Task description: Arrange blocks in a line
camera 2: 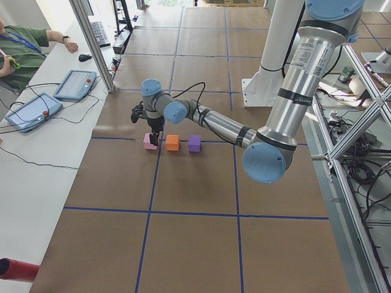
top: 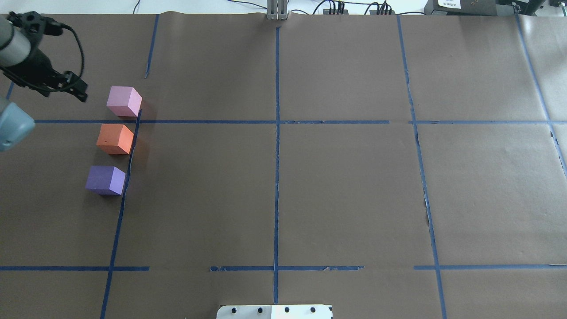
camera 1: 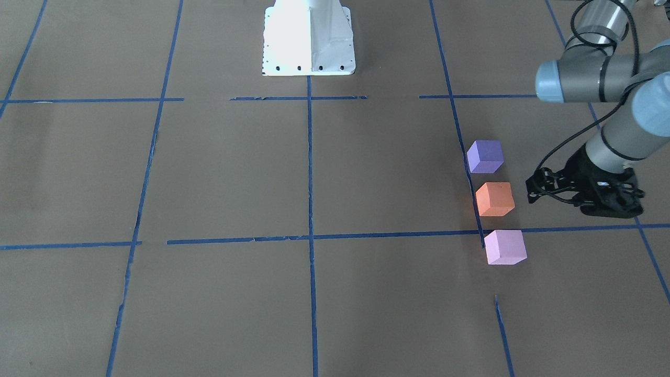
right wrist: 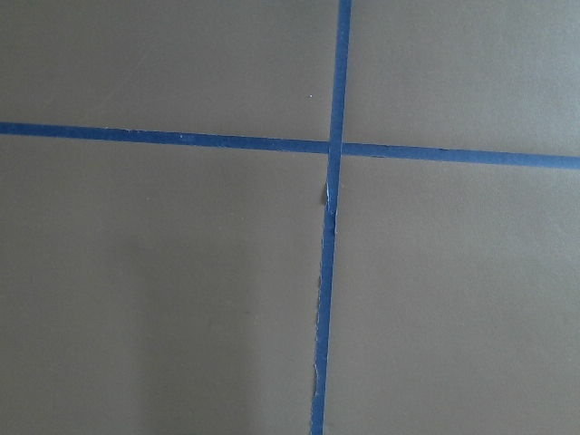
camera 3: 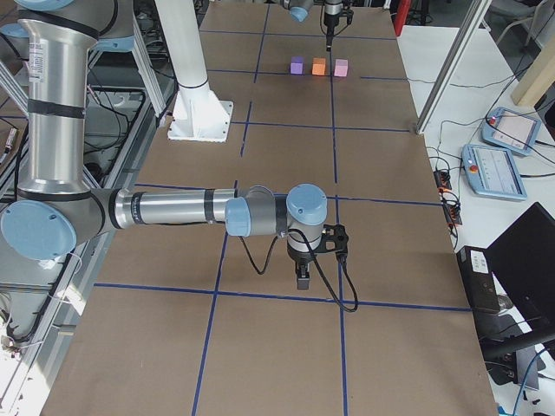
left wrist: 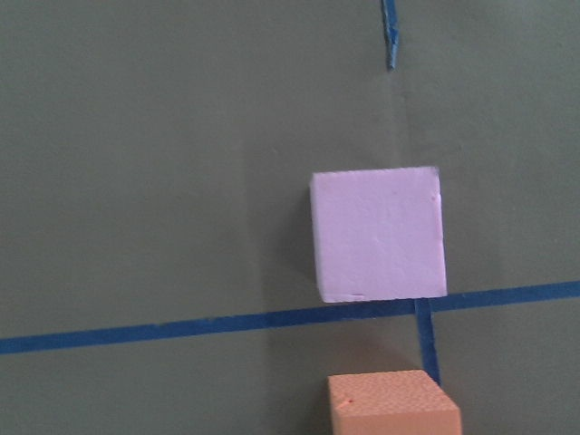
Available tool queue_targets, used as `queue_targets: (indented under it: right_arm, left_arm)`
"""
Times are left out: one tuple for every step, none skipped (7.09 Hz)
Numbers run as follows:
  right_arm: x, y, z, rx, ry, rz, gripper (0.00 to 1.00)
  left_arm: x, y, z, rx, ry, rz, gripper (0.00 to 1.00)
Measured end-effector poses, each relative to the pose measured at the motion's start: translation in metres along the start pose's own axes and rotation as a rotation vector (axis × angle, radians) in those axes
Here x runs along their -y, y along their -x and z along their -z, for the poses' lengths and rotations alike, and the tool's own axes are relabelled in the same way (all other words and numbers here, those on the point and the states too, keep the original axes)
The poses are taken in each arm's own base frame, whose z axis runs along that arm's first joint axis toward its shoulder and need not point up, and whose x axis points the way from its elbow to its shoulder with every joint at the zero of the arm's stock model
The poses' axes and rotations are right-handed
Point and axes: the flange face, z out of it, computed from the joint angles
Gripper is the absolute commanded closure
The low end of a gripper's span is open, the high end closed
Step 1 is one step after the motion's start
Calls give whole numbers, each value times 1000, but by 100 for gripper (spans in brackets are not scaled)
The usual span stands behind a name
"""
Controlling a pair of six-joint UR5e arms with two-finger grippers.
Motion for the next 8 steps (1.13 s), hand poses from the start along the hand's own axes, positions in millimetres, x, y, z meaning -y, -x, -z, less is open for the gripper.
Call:
queue_targets:
  right_arm:
    - [0, 0, 0, 0, 0, 0, 0]
    - [0, 0, 0, 0, 0, 0, 0]
    - [0, 0, 0, 0, 0, 0, 0]
    - [0, 0, 0, 0, 0, 0, 0]
    - [0, 0, 0, 0, 0, 0, 0]
    - [0, 0, 0, 0, 0, 0, 0]
    - [0, 0, 0, 0, 0, 0, 0]
    - [0, 0, 0, 0, 0, 0, 0]
  left_arm:
    - [-1, 63, 26, 34, 7, -79, 0]
    - [-15, 138, 43, 49, 18, -145, 0]
    - [-41, 205, 47, 48, 38, -186, 0]
    - [-70, 252, 42, 43, 60, -197, 0]
    - [-90, 275, 35, 39, 79, -190, 0]
    - [-100, 285, 30, 36, 91, -181, 0]
    - [-106, 289, 28, 25, 95, -163, 0]
    - [-110, 289, 27, -16, 89, -113, 0]
